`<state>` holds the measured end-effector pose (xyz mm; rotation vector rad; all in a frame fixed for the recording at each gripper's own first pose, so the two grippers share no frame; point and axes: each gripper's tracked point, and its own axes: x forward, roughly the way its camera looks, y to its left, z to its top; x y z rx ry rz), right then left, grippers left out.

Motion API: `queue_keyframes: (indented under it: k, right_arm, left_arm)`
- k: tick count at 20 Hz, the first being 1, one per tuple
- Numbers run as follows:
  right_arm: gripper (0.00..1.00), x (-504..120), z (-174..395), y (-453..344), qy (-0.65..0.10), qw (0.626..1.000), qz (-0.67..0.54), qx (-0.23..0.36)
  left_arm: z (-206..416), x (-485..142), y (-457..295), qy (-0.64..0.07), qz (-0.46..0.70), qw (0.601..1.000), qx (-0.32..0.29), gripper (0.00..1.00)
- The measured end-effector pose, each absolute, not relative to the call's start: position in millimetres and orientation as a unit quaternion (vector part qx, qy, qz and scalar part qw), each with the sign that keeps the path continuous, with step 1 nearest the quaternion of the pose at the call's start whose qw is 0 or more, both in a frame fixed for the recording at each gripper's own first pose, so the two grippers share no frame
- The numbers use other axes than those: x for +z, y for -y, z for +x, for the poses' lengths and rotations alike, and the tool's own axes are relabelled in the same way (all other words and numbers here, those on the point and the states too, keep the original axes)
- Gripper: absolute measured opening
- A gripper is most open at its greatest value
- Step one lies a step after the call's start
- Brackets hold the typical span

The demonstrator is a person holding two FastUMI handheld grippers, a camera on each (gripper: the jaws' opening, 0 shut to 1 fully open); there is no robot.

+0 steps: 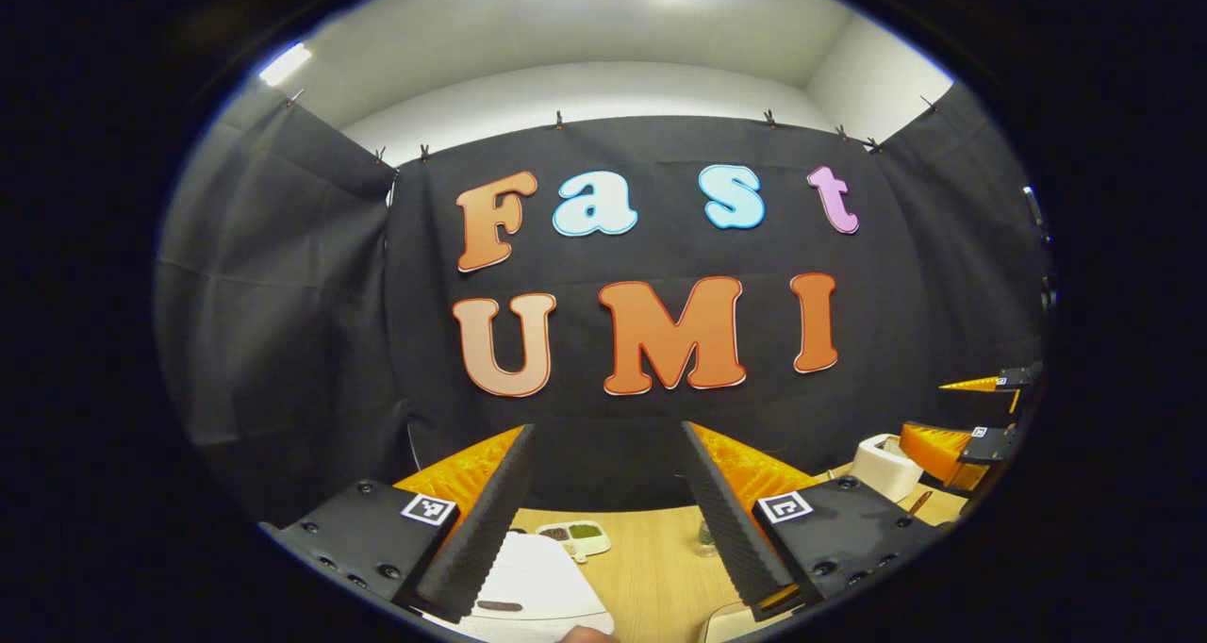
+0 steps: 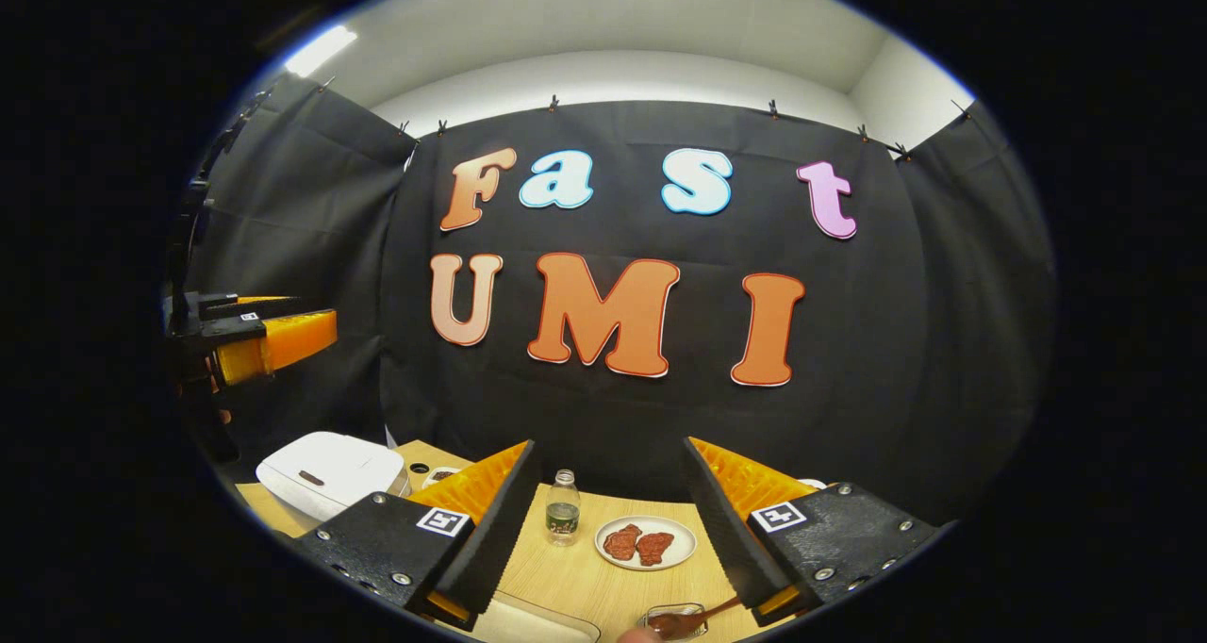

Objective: Close the left gripper, press the button to open the rice cooker; take a wooden spoon from the chopstick holder with the right hand, scoop a spoonful of rice and pour it into the rice cooker, then put the wooden spoon back into the chopstick holder.

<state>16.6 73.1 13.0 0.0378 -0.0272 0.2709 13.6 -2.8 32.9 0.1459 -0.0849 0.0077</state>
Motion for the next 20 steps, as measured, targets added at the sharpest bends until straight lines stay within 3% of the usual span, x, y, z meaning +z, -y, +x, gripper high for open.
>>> queue_keyframes:
  k: [6,7,8,20]
  right_arm:
    - [0.93,3.9,19.3,-73.6,0.004,0.991,0.019,0.135]
    - [0.98,4.3,20.4,-73.2,0.005,0.991,0.023,0.135]
    - [0.93,5.8,22.0,-73.5,0.006,0.991,0.025,0.135]
    - [0.93,15.9,55.6,-81.4,-0.001,0.988,0.034,0.147]
  left_arm:
    - [8.1,46.7,16.4,0.098,0.119,0.988,0.008,1.00]
    - [9.0,46.8,20.6,0.099,0.109,0.989,0.001,1.00]
    - [10.1,49.2,22.8,0.101,0.099,0.990,-0.003,1.00]
    - [36.9,51.9,33.0,0.087,0.093,0.992,-0.027,0.98]
